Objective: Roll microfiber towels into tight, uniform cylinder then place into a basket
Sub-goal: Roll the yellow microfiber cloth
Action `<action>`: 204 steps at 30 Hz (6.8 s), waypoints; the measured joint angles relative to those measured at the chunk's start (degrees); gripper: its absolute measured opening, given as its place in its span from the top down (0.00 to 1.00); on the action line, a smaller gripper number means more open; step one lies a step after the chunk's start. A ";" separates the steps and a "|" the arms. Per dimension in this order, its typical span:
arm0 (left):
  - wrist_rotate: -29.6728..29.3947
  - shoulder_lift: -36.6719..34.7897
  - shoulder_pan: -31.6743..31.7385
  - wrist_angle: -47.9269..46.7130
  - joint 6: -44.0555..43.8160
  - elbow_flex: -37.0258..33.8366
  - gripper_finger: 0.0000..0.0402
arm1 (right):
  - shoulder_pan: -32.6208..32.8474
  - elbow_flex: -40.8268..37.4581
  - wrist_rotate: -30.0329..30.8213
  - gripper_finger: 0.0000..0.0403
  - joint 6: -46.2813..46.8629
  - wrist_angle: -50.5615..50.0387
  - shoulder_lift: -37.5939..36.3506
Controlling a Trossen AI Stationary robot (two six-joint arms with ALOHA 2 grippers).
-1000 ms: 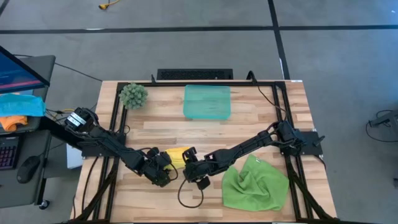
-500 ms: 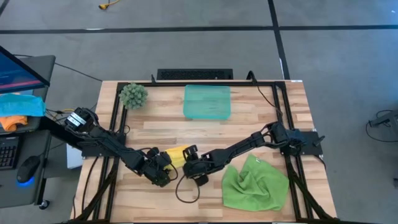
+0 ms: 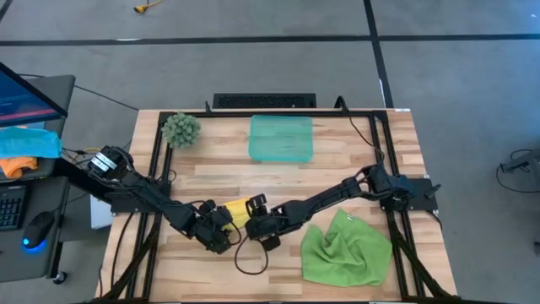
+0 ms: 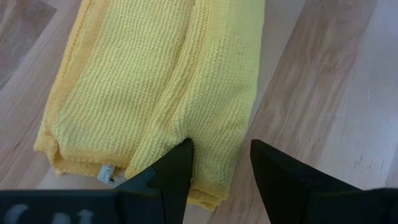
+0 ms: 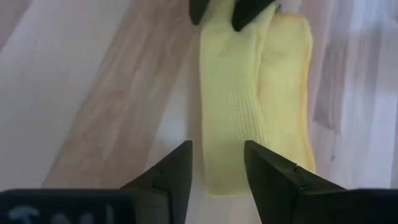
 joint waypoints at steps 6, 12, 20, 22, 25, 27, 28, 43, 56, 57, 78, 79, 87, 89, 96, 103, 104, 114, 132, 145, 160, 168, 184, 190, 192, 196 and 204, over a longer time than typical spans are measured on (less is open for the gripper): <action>0.00 0.00 0.00 0.00 0.86 0.00 0.60 | -1.81 0.00 -0.61 0.58 0.59 -1.34 0.68; 0.10 0.00 0.00 0.00 3.04 0.00 0.60 | -3.03 -0.26 -6.26 0.59 2.86 -1.08 0.68; -0.06 -0.35 -0.24 -0.22 5.03 -0.09 0.60 | -2.97 -0.04 -8.74 0.62 3.29 0.73 3.05; -0.54 -0.75 -0.79 -0.30 5.99 -0.12 0.60 | -2.98 0.07 -8.94 0.63 4.01 0.56 4.27; -1.93 -0.96 -1.76 -0.31 7.39 -0.17 0.60 | -2.94 0.09 -8.90 0.66 5.74 -0.15 4.37; -3.14 -0.96 -2.56 -0.28 8.27 -0.17 0.60 | -2.94 0.09 -8.90 0.71 6.99 -0.13 4.44; -3.68 -0.96 -2.89 -0.30 8.79 -0.17 0.60 | -2.94 0.09 -8.86 0.73 7.25 -0.03 4.49; -11.61 -0.94 -10.38 -18.14 11.78 7.45 0.60 | -2.89 0.28 -8.96 0.91 10.81 0.90 4.57; -24.35 4.86 -14.53 -16.30 15.67 10.34 0.60 | -2.89 0.17 -9.30 0.92 13.74 1.46 4.57; -24.60 6.34 -14.34 -15.86 16.69 10.34 0.60 | -2.89 0.20 -9.39 0.92 13.83 1.49 4.57; -24.15 14.73 -7.93 -20.23 11.10 10.71 0.74 | -1.83 0.17 -10.67 0.94 13.51 2.58 4.66; -23.81 14.76 -7.64 -20.21 11.23 10.71 0.79 | -1.67 0.17 -10.69 0.93 13.49 2.60 4.66; -18.81 12.73 -6.71 -20.25 12.87 10.57 0.97 | -0.56 0.20 -10.82 0.95 14.31 2.51 4.68; -15.74 10.76 -6.59 -20.26 12.85 10.46 0.97 | -0.25 0.41 -11.60 0.94 16.15 2.59 4.68; 3.92 1.00 -4.50 -18.63 7.33 10.55 0.98 | 0.33 4.95 -25.90 0.93 28.07 3.09 5.22; 17.21 -4.34 1.19 -18.77 -2.09 10.54 0.97 | 1.13 7.48 -32.49 0.93 35.96 4.44 5.22; 18.04 -4.39 2.25 -19.05 -3.24 10.52 0.97 | 1.13 7.48 -32.56 0.93 37.51 4.41 5.22; 25.63 0.55 11.46 -18.61 -6.03 10.64 0.97 | 1.06 7.51 -31.62 0.95 42.99 2.58 5.64; 24.69 4.81 11.80 -15.21 -5.33 10.86 0.97 | 1.13 7.48 -22.22 0.79 41.34 -1.87 5.54; 24.37 4.81 11.76 -15.67 -5.29 10.86 0.97 | 2.08 7.56 -11.78 0.73 42.72 -8.82 3.30; 24.70 4.81 11.74 -15.61 -5.31 10.86 0.97 | 7.72 7.54 -1.78 0.73 19.10 -2.97 -1.05; 25.04 4.81 11.72 -15.45 -5.31 10.86 0.97 | 6.42 5.86 -2.12 0.73 16.28 3.01 1.17; 26.63 4.85 11.76 -15.28 -4.23 10.82 0.96 | 2.60 4.32 -4.66 0.73 23.38 0.57 5.29; 27.32 4.90 11.76 -15.28 -2.27 10.80 0.93 | 2.24 4.40 -4.82 0.73 24.31 0.22 5.86; 27.41 4.92 11.76 -15.28 -2.43 10.78 0.91 | 2.25 4.37 -4.85 0.73 24.42 0.12 5.89; 28.31 4.96 11.76 -15.28 -2.10 10.75 0.87 | 2.26 4.35 -4.87 0.73 24.44 0.00 5.95; 29.10 5.01 11.76 -14.88 -0.09 10.75 0.73 | 2.24 4.30 -5.97 0.73 24.90 -0.13 5.99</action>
